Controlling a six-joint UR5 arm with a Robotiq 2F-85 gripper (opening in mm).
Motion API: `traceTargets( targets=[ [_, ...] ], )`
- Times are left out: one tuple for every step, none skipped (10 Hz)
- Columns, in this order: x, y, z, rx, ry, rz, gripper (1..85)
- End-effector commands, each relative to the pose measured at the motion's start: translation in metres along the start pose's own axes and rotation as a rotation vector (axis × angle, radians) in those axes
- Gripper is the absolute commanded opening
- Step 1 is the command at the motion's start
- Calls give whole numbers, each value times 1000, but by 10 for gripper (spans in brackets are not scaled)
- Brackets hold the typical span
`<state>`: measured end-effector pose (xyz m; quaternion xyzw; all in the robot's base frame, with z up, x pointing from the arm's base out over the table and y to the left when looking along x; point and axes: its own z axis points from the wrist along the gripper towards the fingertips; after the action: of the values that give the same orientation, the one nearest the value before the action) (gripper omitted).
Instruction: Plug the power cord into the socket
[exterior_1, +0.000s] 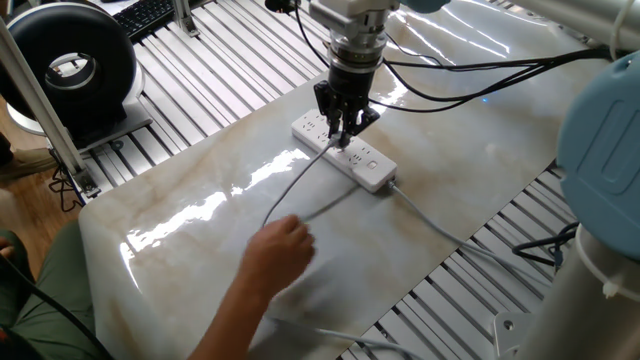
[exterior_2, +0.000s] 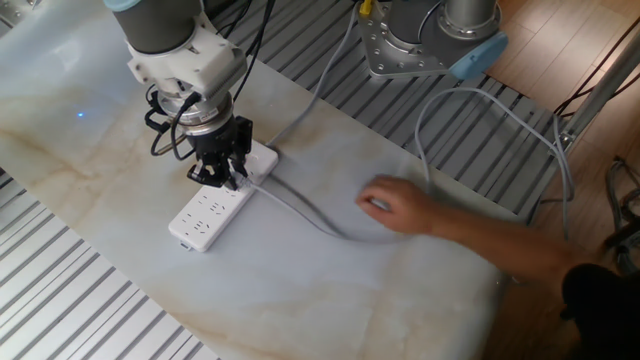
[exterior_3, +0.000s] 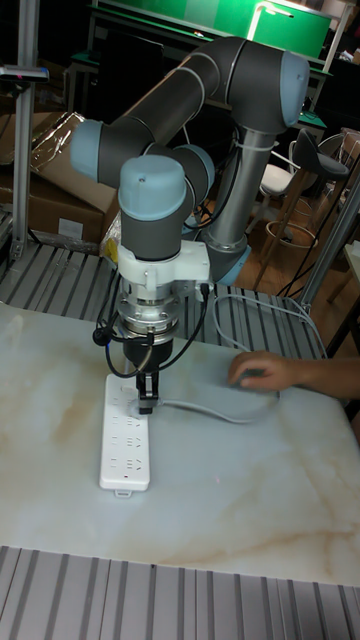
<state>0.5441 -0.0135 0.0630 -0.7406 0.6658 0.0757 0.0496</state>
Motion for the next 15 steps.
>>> traceTargets(
  targets=[
    [-1, -3, -2, 12, -18, -5, 10],
    [0, -3, -1, 14, -20, -8, 10],
    [1, -3, 0, 16, -23, -13, 10],
    [1, -4, 1, 17, -25, -15, 10],
    [0, -5, 2, 20, -31, -12, 10],
    [0, -5, 2, 20, -31, -12, 10],
    [0, -5, 2, 20, -31, -10, 10],
    [1, -5, 3, 21, -30, -12, 10],
    [3, -4, 4, 23, -31, -15, 10],
    [3, -4, 4, 23, -36, -16, 10],
    [3, -4, 5, 23, -37, -15, 10],
    [3, -5, 5, 23, -39, -15, 10],
    [3, -5, 5, 25, -38, -17, 10],
    [3, -5, 5, 23, -37, -17, 10],
    [3, -6, 5, 25, -37, -20, 10]
  ],
)
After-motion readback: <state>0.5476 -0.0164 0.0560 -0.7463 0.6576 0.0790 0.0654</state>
